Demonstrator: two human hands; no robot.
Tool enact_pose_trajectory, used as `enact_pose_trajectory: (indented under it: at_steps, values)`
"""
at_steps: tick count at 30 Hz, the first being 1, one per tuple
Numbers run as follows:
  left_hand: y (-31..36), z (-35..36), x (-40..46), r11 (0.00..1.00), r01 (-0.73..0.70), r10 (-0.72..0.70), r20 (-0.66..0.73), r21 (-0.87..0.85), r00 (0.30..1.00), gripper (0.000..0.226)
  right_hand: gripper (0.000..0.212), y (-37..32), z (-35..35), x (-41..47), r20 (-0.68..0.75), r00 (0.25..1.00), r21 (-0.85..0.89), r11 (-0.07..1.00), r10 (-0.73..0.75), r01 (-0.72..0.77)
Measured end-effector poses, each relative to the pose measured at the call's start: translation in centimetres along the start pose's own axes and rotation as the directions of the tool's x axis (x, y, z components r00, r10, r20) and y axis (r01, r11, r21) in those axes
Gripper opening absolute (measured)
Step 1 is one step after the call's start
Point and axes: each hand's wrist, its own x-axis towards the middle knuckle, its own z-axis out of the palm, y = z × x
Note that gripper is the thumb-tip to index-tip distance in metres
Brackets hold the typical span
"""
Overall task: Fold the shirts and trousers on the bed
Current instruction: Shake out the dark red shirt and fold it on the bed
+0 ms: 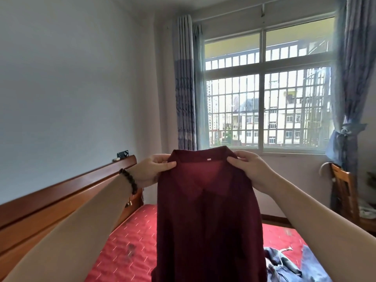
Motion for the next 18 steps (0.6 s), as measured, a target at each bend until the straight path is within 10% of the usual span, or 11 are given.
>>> enact_pose_trajectory:
  at_steps: [4, 6, 13, 18]
  values:
    - [0.2, 2.7, 0.7, 0.898, 0.021, 0.132, -0.313, 0.439, 0.94, 0.014, 0.021, 0.9, 1.1, 1.1, -0.287, 0.931, -0.689, 0.724, -0.227, -0.035]
    - [-0.1, 4.7, 1.4, 0.787, 0.025, 0.294, -0.41, 0.617, 0.863, 0.014, 0.019, 0.8, 2.8, 0.6, -0.269, 0.913, -0.75, 0.662, -0.306, 0.001]
    - [-2.2, 10.1, 2.4, 0.908, -0.117, 0.295, -0.414, 0.403, 0.861, 0.006, 0.016, 1.2, 6.8, -0.8, -0.201, 0.98, -0.268, 0.962, -0.006, -0.049]
    - [-3.0, 10.7, 2.1, 0.946, -0.123, 0.216, -0.302, 0.299, 0.928, 0.021, 0.019, 1.0, 6.6, -2.0, -0.067, 0.989, 0.042, 0.991, 0.133, -0.13]
